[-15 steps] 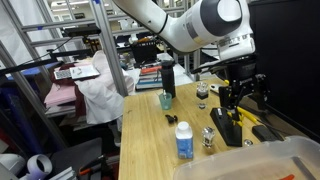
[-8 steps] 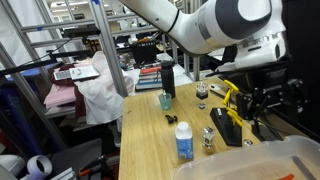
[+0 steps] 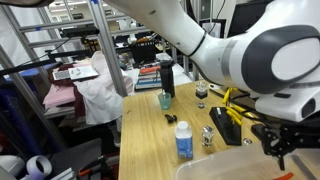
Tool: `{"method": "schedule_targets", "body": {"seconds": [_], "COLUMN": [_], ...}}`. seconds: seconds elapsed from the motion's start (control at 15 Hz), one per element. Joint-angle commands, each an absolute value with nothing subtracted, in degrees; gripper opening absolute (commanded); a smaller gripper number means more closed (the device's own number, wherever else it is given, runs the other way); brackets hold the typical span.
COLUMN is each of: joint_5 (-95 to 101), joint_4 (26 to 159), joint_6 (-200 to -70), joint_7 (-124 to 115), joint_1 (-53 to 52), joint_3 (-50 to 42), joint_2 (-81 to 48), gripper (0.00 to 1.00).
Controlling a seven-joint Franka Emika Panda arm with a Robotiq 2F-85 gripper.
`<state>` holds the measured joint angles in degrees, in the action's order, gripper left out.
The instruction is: Move the silver object from the storage box to the table
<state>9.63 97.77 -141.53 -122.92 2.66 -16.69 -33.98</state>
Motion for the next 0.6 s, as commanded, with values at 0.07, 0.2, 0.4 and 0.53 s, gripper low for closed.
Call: {"method": "schedule_targets", "body": {"seconds": [0.07, 0.2, 0.4, 0.53], "joint_5": [9.3, 9.3, 9.4, 9.4], "joint_4": [96.8, 95.6, 95.1, 95.1], "joint_6": [-141.9, -142.1, -142.1, -142.1], "joint_7": [-127.5, -129.1, -129.6, -129.6], "joint_1": [2.3, 2.2, 1.8, 1.8], "joint_3": [-18.5, -18.8, -18.9, -19.0], "joint_2": [-36.8, -38.1, -38.0, -38.0], "gripper": [1.00, 1.00, 1.00, 1.00]}}
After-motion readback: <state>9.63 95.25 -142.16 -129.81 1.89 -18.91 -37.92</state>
